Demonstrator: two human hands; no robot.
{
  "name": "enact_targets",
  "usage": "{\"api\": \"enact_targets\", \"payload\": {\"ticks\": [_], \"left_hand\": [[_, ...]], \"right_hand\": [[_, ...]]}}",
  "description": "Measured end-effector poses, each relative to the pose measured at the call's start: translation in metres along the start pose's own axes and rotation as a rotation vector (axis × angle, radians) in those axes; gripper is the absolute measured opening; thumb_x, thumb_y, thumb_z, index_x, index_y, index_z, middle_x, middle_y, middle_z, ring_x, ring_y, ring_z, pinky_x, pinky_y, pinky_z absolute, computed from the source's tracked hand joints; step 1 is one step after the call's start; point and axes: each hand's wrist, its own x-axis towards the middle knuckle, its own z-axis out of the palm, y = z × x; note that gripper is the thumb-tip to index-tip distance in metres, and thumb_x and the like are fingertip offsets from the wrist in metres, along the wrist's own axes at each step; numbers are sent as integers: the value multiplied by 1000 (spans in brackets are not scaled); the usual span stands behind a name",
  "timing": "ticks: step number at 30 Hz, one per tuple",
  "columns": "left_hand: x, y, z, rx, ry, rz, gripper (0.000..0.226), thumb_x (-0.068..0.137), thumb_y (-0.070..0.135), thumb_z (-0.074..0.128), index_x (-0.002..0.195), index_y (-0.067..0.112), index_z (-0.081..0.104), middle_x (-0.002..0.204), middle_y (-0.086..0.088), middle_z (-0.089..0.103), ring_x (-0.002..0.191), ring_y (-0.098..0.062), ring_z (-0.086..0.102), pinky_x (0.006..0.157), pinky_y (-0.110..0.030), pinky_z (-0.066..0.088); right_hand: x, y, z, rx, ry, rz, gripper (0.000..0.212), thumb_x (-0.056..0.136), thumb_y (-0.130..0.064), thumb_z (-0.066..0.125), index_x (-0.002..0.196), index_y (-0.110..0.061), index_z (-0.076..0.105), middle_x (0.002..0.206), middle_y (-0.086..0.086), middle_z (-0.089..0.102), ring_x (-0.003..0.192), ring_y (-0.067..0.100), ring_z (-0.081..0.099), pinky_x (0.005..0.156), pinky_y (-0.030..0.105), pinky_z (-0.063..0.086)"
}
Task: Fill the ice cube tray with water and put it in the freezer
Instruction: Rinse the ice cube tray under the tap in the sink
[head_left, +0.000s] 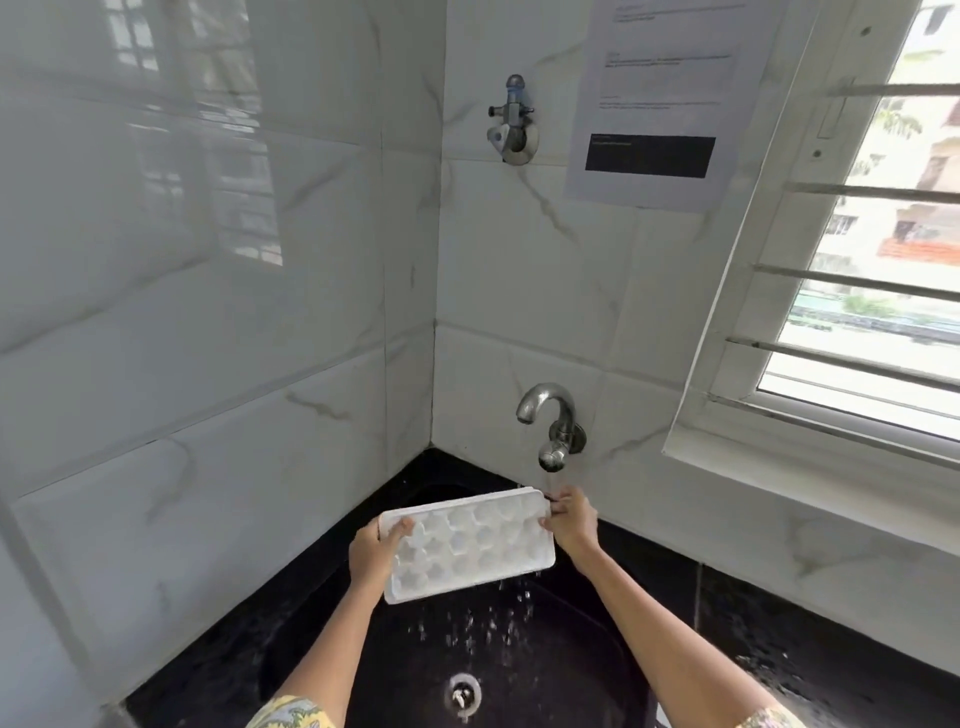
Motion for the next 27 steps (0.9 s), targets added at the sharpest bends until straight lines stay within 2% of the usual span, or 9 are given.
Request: {"api": "enact_targets", "payload": {"ticks": [5,8,11,14,16,18,20,24,27], "left_hand": [[5,0,4,-275,134,-118,37,89,36,60,99,1,66,95,-9,65,97,-30,63,80,-32,47],[6,14,4,-330,182,-107,38,94,34,53,105,0,65,98,-6,61,97,-25,58,82,-30,42],[15,31,1,-348,285,-126,45,94,37,52,106,-3,67,106,-16,67,101,-33,62,82,-33,46],[21,41,3,-335,340,-173,50,92,42,53,104,-6,66,106,-23,67,100,-38,63,84,-38,49],[20,44,10,-341,323,-205,53,90,44,55,107,-6,63,109,-24,65,101,-39,63,87,-42,53],[16,43,16,-367,316,-245,56,90,43,56,115,-7,59,116,-25,62,106,-39,61,90,-43,52],[12,40,16,-360,343,-292,59,91,42,56,121,-8,55,122,-27,59,112,-41,58,91,-42,49],[4,38,18,-350,301,-336,62,88,45,58,120,-8,57,120,-26,61,110,-41,59,93,-44,51],[1,38,23,-385,306,-383,64,87,47,59,120,-8,56,119,-26,61,109,-41,60,92,-46,52]], "right_hand": [[8,-20,16,4,-14,-38,26,74,6,63,90,-9,51,75,-4,52,80,18,52,72,32,45],[17,-38,22,57,7,-76,18,79,6,55,88,-8,48,72,-7,47,75,18,50,65,27,40],[21,-56,23,22,37,-158,11,88,-2,43,87,-9,52,78,-1,52,82,23,54,61,25,37],[17,-52,31,-276,8,-293,21,91,-10,44,95,-11,64,107,9,59,107,28,52,80,33,45],[11,-42,39,-507,-69,-254,28,94,-24,39,110,-18,62,129,14,44,127,33,30,99,50,33],[5,-37,40,-566,-162,-210,36,93,-38,37,123,-22,50,143,18,22,137,37,3,104,61,15],[4,-31,35,-605,-199,-261,44,91,-47,38,130,-27,41,147,20,14,138,37,-10,105,64,3],[5,-20,24,-843,-97,-329,43,92,-52,33,127,-32,48,150,19,16,140,37,-9,103,68,-2],[5,-25,22,-733,-112,-315,48,91,-53,36,131,-28,44,149,17,18,139,35,-4,107,66,4]]}}
